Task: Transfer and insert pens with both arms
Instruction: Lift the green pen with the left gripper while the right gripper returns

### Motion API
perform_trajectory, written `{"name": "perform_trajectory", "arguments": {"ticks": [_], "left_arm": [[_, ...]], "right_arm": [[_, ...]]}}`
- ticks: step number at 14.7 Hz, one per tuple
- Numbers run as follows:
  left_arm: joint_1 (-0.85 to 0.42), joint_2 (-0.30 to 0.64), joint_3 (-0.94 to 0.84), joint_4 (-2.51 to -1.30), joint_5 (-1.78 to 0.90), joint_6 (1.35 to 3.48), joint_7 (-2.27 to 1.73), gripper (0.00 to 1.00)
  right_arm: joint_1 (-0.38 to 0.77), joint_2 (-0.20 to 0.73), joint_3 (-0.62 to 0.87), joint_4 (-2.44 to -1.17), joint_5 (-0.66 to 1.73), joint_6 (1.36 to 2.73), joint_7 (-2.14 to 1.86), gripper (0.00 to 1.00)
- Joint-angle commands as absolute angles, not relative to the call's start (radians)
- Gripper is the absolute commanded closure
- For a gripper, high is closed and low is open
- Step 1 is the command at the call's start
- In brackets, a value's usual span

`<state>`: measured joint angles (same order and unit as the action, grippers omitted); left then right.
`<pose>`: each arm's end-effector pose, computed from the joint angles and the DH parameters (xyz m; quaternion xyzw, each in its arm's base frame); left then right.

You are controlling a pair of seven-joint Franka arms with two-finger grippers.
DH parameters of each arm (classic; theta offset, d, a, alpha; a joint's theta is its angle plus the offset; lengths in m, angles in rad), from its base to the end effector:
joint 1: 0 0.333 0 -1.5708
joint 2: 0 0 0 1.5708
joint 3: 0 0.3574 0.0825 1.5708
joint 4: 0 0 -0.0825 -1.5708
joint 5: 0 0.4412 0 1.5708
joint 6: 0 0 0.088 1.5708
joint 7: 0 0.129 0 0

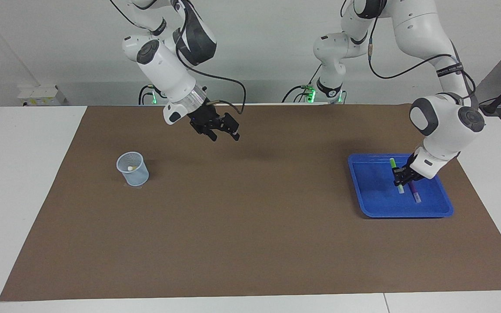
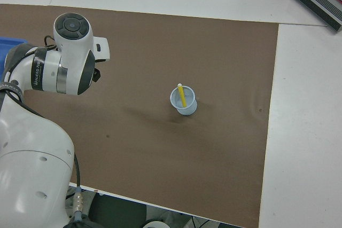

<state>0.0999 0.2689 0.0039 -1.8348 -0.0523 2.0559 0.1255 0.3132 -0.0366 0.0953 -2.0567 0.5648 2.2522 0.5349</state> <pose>0.6750 0.0663 0.3696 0.9995 0.0018 -0.0212 0.0249 0.5602 0.2691 0.4766 -0.9430 0.2091 0.0069 0.2587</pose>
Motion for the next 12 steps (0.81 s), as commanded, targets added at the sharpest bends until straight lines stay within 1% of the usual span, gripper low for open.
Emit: {"name": "perform_trajectory", "arguments": {"ticks": [1,2,3,4,7,8,9,10,11,12], "left_arm": [[0.092,0.21,-0.008,-1.819,-0.063,1.949,-0.021,1.0],[0.091,0.192,-0.02,-1.815,-0.102,1.916,-0.091,1.0],[0.087,0.172,-0.024,-1.813,-0.148,1.889,-0.173,1.0],[0.086,0.154,-0.026,-1.815,-0.181,1.869,-0.246,1.0],[0.064,0.109,-0.029,-1.815,-0.309,1.81,-0.493,1.0],[0.064,0.097,-0.041,-1.818,-0.351,1.798,-0.571,1.0],[0.064,0.084,-0.049,-1.822,-0.374,1.795,-0.662,1.0],[0.061,0.077,-0.055,-1.824,-0.393,1.795,-0.761,1.0],[0.052,0.072,-0.066,-1.824,-0.419,1.796,-0.846,1.0],[0.049,0.06,-0.067,-1.827,-0.446,1.799,-0.923,1.0]], "right_arm": [[0.328,-0.035,0.094,-2.065,0.591,2.276,0.566,0.0],[0.342,-0.035,0.095,-2.056,0.592,2.281,0.569,0.0],[0.371,-0.035,0.094,-2.045,0.642,2.289,0.572,0.0],[0.379,-0.035,0.094,-2.039,0.697,2.319,0.571,0.0],[0.422,-0.034,0.094,-2.034,0.739,2.39,0.569,0.0],[0.454,-0.034,0.094,-2.034,0.758,2.428,0.575,0.05],[0.497,-0.031,0.094,-2.034,0.776,2.483,0.589,0.13],[0.53,-0.025,0.094,-2.034,0.779,2.544,0.633,0.15],[0.566,-0.02,0.094,-2.033,0.779,2.598,0.685,0.22],[0.602,-0.017,0.095,-2.033,0.779,2.652,0.73,0.23]]}}
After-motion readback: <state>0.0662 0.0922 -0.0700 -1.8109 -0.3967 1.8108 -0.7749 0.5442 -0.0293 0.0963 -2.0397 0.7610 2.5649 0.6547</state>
